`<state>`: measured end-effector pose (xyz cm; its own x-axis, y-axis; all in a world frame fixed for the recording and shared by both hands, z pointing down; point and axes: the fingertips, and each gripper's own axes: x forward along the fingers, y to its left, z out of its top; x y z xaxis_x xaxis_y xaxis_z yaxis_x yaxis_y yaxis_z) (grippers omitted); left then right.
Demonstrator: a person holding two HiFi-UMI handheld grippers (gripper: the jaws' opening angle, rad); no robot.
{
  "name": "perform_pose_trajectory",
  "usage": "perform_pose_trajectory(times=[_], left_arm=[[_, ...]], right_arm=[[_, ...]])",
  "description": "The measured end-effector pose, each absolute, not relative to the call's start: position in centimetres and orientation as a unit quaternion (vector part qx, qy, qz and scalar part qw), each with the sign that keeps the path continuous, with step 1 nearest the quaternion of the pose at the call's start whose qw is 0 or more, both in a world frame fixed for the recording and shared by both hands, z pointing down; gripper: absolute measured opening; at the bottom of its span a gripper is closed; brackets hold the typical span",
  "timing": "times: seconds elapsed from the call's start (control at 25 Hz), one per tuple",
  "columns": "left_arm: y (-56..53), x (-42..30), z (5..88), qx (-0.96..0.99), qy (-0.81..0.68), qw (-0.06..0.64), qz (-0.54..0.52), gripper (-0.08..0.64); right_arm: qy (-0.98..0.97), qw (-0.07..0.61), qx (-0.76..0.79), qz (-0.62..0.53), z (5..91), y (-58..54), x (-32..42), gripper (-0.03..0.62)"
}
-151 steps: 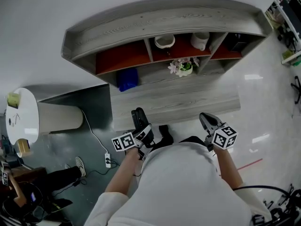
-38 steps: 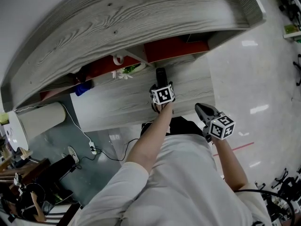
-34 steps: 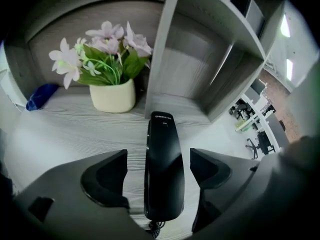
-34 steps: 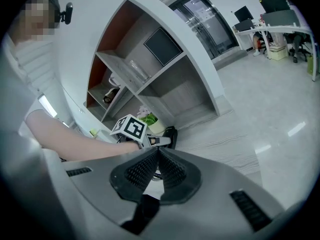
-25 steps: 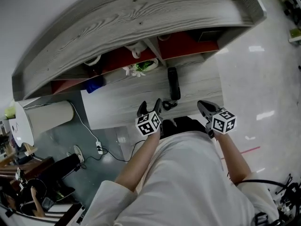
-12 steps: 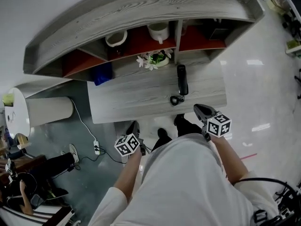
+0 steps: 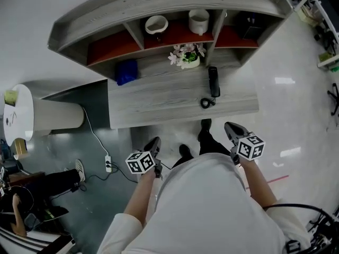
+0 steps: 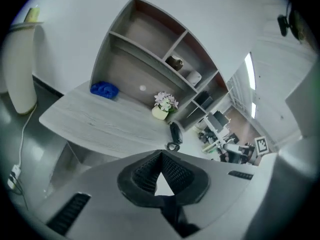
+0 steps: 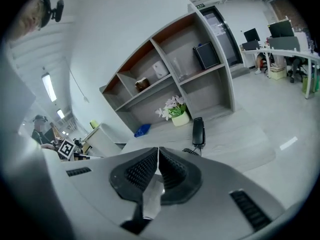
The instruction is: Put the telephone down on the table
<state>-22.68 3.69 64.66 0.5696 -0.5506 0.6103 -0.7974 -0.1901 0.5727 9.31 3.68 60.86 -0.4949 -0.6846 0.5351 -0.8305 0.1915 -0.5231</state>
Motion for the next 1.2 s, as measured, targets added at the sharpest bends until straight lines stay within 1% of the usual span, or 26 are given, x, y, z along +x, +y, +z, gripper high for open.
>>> perform_pose_trajectory(times=[0.08,0.16,0.44,0.56,0.76,1.0,1.2], left_arm=[[4.5,-23.5,64.2,0.759,-0.431,0.475,0.109,0.009],[5.3,-24.0,63.4,0.768,-0.418,0.473,0.105,0.009],[7.7,-23.2,60.6,0.825,-0.373,0.401,0.137,0.009],[8.7,-22.4,60.3,0.831,-0.368,0.389,0.15,0.011],[9.9,-20.8,59.5,0.826,-0.375,0.396,0.142,0.011],[10.4,-18.1,59.2,0.819,-0.383,0.41,0.119,0.011],[10.4,-17.3,59.0,0.803,-0.393,0.441,0.08,0.011]], right_arm=[[-0.76,0.084,0.51,0.393,60.2,5.4,9.3,0.02],[-0.755,0.079,0.525,0.384,59.6,7.2,9.3,0.02],[-0.757,0.062,0.546,0.353,57.4,11.6,9.1,0.019],[-0.768,0.062,0.539,0.34,56.3,12.4,8.9,0.018],[-0.783,0.075,0.526,0.323,55.1,13.2,9.7,0.018],[-0.792,0.061,0.515,0.321,54.1,13.2,11.1,0.017],[-0.788,0.057,0.518,0.328,54.4,13.4,12.4,0.017]])
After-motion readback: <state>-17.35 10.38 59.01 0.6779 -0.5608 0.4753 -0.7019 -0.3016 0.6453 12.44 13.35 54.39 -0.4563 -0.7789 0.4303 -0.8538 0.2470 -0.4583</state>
